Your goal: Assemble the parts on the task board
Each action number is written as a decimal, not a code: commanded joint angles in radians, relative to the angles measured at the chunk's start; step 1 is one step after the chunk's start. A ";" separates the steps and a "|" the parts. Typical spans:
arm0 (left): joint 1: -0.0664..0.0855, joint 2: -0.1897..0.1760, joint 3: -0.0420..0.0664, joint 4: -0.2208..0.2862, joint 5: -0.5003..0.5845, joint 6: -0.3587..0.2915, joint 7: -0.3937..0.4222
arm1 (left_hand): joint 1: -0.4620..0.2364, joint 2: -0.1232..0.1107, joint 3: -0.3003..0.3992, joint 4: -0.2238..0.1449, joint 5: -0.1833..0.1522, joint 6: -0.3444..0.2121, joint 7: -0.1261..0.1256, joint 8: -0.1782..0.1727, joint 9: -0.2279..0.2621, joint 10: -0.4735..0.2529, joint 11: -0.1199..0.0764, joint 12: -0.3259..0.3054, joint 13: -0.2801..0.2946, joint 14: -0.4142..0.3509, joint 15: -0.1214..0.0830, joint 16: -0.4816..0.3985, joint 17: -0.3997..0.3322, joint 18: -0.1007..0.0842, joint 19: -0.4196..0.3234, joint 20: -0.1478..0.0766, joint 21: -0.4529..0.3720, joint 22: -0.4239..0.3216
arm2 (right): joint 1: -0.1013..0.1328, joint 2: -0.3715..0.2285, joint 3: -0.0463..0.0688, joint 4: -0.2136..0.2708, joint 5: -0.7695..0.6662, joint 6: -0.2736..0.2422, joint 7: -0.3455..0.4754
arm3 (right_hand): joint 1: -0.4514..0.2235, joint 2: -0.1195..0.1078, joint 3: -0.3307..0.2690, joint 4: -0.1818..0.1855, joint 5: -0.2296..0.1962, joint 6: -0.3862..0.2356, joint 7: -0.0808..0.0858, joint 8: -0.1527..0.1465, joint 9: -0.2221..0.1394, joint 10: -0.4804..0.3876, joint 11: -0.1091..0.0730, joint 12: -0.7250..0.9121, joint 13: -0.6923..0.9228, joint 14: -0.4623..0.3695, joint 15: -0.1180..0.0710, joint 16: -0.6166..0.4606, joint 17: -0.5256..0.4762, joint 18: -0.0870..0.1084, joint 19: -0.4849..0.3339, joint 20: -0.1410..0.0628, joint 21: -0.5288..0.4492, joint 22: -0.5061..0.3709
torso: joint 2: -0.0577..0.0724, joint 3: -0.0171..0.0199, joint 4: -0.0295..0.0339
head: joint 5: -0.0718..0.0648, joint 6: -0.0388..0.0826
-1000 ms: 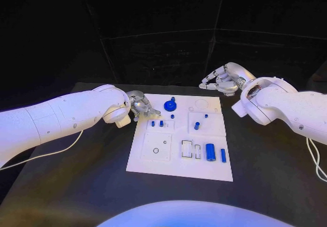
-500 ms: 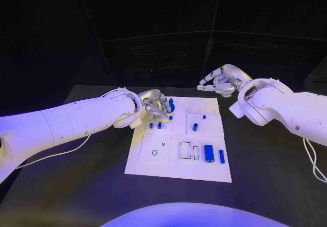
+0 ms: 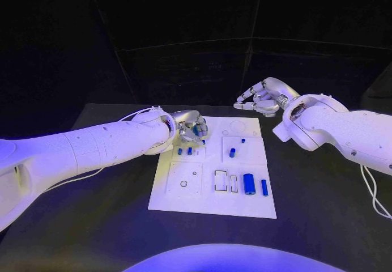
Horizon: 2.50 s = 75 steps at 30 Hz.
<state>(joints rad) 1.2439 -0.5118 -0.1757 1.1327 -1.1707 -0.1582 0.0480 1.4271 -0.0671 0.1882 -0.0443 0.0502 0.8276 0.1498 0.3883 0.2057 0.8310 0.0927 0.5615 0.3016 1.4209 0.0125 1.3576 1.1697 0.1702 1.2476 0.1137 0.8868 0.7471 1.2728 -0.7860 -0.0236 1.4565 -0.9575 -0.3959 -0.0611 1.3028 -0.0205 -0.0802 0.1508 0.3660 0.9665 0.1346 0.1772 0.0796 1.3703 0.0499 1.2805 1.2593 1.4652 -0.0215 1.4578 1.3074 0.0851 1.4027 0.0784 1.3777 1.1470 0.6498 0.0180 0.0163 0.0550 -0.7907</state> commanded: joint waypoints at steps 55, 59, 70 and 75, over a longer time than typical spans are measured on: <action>-0.007 0.097 -0.013 -0.092 -0.119 0.078 -0.121 | -0.035 0.054 0.114 -0.046 -0.002 0.157 -0.020 -0.080 -0.104 0.182 -0.028 -0.109 -0.157 0.055 -0.029 0.020 -0.016 -0.049 0.130 -0.028 0.227 0.257 | 0.002 0.014 0.001 -0.001 0.002 -0.002 0.010 | 0.001 0.012 -0.006 0.000 0.003 -0.008 0.001 0.005 -0.001 -0.004 -0.001 -0.002 0.000 0.060 -0.006 -0.005 0.038 -0.004 -0.008 0.000 -0.006 -0.001 | -0.001 -0.0005 0.0033 | -0.011 -0.005; -0.008 0.089 -0.012 -0.086 -0.095 0.036 -0.113 | -0.033 0.058 0.140 -0.054 -0.002 0.169 -0.017 -0.089 -0.111 0.198 -0.028 -0.123 -0.168 0.059 -0.030 0.021 -0.017 -0.052 0.137 -0.031 0.237 0.269 | 0.002 0.015 0.001 -0.002 0.002 -0.002 0.010 | 0.001 0.012 -0.006 0.000 0.003 -0.008 0.001 0.005 -0.001 -0.004 -0.001 -0.002 0.000 0.060 -0.006 -0.005 0.038 -0.004 -0.008 0.000 -0.006 -0.001 | -0.002 -0.0010 0.0036 | -0.012 -0.003; -0.005 0.042 0.019 -0.036 -0.024 -0.033 -0.097 | -0.057 0.043 0.177 -0.061 -0.003 0.192 -0.016 -0.109 -0.126 0.224 -0.028 -0.151 -0.190 0.064 -0.031 0.020 -0.025 -0.054 0.144 -0.032 0.243 0.278 | 0.002 0.016 0.001 -0.006 0.002 -0.001 0.011 | 0.002 0.014 -0.008 0.001 0.006 -0.008 0.001 0.007 -0.002 -0.002 -0.001 0.001 0.002 0.060 -0.006 -0.005 0.039 -0.004 -0.007 0.000 -0.006 0.001 | -0.003 -0.0007 0.0052 | -0.010 0.004; -0.003 0.012 0.039 -0.004 -0.010 -0.031 -0.100 | -0.066 0.036 0.189 -0.065 -0.003 0.200 -0.016 -0.116 -0.131 0.234 -0.028 -0.161 -0.197 0.065 -0.031 0.019 -0.030 -0.054 0.144 -0.032 0.243 0.279 | 0.002 0.015 0.001 -0.007 0.002 -0.001 0.011 | 0.002 0.014 -0.008 0.001 0.006 -0.008 0.001 0.007 -0.002 -0.002 -0.001 0.001 0.002 0.060 -0.006 -0.005 0.039 -0.004 -0.007 0.000 -0.006 0.001 | -0.003 -0.0010 0.0058 | -0.007 0.005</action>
<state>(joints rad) 1.2388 -0.4926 -0.1394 1.1186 -1.2164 -0.1655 -0.0589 1.3708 -0.0289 0.3696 -0.1085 0.0500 1.0203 0.1320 0.2754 0.0767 1.0564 0.0643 0.4063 0.1054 1.4653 -0.0105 1.3768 1.1409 0.1317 1.3846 0.0796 1.1235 1.0256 1.2728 -0.7711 -0.0236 1.4488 -0.9573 -0.3958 -0.0588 1.3070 -0.0163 -0.0825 0.1532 0.3660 0.9665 0.1346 0.1820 0.0789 1.3703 0.0499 1.2805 1.2609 1.4652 -0.0215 1.4578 1.3078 0.0850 1.4027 0.0784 1.3777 1.1471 0.6471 0.0171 0.0218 0.0461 -0.7853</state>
